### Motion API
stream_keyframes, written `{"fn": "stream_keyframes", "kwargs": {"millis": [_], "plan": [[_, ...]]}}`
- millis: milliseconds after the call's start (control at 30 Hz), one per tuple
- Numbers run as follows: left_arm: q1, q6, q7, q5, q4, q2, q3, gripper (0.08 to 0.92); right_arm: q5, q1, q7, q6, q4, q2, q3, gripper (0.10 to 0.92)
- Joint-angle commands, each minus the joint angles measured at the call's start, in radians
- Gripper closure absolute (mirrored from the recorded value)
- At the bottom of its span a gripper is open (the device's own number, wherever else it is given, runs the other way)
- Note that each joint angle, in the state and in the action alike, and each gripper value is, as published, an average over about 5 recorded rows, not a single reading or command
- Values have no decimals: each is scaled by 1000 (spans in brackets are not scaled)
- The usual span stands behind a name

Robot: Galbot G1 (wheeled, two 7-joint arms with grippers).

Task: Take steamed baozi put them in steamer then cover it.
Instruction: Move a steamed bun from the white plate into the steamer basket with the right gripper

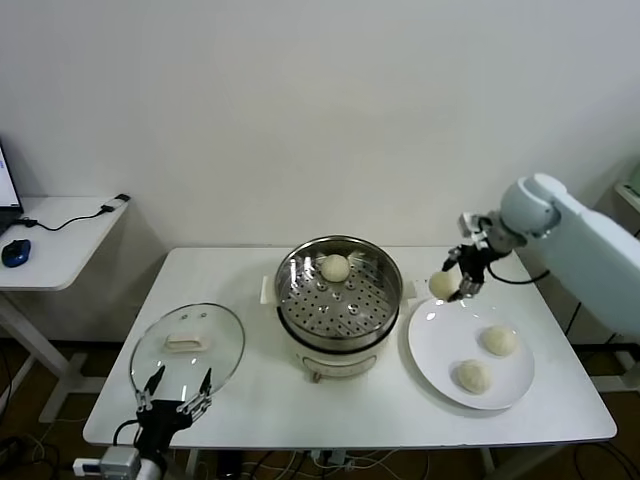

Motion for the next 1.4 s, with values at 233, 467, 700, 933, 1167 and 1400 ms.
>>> {"fn": "stream_keyframes", "kwargs": {"millis": [233, 467, 700, 933, 1167, 1400], "plan": [[-3, 14, 6, 7, -22, -3, -2, 177, 149, 289, 2, -116, -147, 392, -280, 338], [16, 21, 9, 2, -60, -22, -3, 177, 79, 227, 18, -107, -246, 588, -317, 338], [10, 17, 13, -24, -61, -14, -17, 177, 19, 161, 41, -86, -348, 692, -307, 338], [10, 17, 17, -32, -59, -12, -13, 177, -24, 124, 59, -63, -402, 729, -305, 338], [4, 17, 16, -41, -57, -11, -19, 177, -66, 78, 74, -50, -438, 753, -289, 338], [3, 16, 16, -43, -60, -14, -16, 177, -110, 51, 99, -26, -488, 785, -269, 338]]}}
